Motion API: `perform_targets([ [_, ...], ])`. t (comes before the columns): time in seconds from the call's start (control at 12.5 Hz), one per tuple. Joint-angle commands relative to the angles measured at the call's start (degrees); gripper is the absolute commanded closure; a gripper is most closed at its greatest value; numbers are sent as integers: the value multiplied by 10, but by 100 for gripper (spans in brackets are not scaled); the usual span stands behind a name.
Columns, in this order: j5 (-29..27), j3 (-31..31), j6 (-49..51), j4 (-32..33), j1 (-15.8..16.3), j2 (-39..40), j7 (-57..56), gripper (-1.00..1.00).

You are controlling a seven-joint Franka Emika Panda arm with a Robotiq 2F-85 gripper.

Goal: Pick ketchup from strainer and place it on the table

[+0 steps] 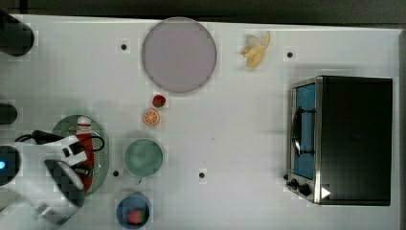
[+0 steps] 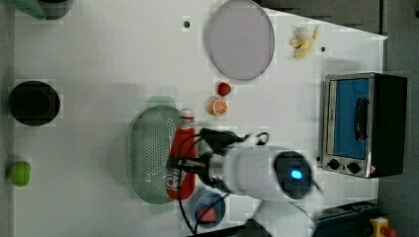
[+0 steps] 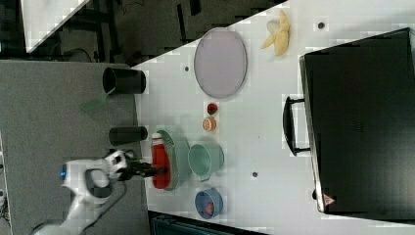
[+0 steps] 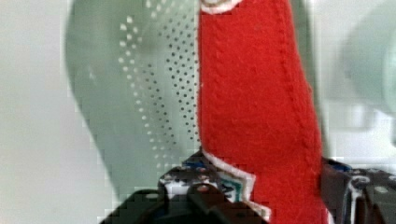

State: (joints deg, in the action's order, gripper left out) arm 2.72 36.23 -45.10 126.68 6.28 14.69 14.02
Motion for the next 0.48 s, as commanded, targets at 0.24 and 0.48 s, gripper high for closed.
perform_targets([
  [0.24, -30, -21, 103, -52, -61, -91, -134, -25],
  [0.48, -30, -85, 119, -57, -99, -111, -222, -25],
])
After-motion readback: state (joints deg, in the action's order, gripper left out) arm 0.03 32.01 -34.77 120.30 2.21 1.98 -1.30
